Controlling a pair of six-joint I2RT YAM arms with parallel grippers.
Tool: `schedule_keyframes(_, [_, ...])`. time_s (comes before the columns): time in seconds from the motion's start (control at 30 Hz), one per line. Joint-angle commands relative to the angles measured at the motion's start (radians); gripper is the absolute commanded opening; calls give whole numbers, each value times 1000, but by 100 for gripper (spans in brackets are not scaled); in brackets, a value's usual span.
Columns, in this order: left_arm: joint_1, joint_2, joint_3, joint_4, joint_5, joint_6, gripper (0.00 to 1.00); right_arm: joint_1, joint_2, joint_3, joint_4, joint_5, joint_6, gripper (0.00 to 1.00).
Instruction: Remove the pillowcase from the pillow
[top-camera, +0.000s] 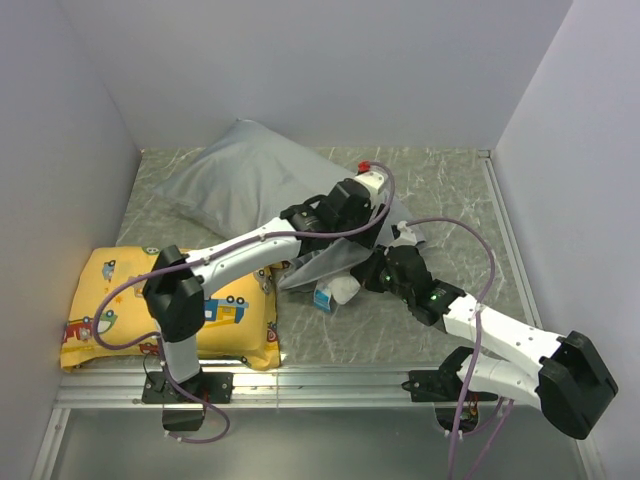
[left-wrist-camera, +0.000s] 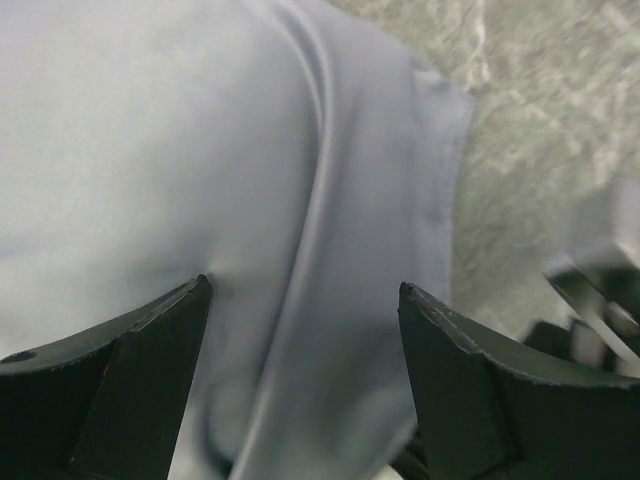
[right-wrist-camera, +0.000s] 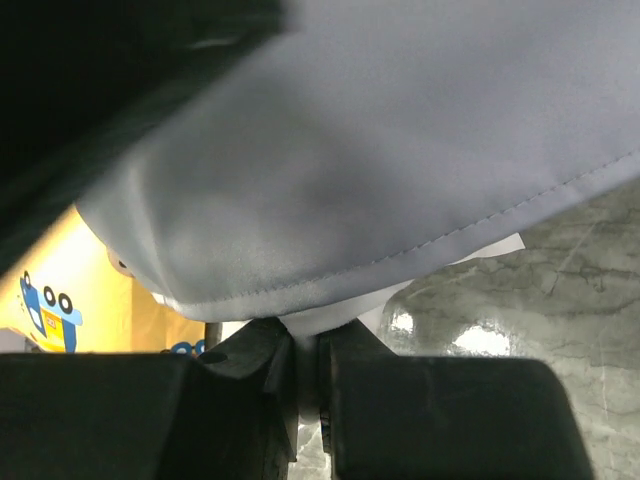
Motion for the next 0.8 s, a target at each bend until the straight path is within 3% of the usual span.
schedule_keyframes(0.0, [2, 47, 79, -17, -27, 77, 81, 8, -28, 17, -5, 45, 2, 0])
schedule_keyframes(0.03, [2, 55, 95, -17, -40, 81, 79, 9, -30, 19, -8, 46, 2, 0])
schedule_keyframes(0.1, [2, 72, 108, -9, -79, 96, 64, 14, -35, 19, -14, 51, 1, 0])
schedule_keyframes(0.13, [2, 78, 122, -6, -98, 101, 46, 12, -39, 17, -15, 54, 4, 0])
schedule_keyframes(0.27, [6, 95, 155, 3, -187, 141, 9, 15, -59, 9, -31, 65, 1, 0])
schedule_keyframes(0.47, [105, 89, 211, 32, -270, 137, 4, 22, -125, -15, -64, 72, 4, 0])
schedule_keyframes(0.77, [513, 186, 287, 63, -302, -40, 0, 32, -323, -70, -166, 144, 2, 0])
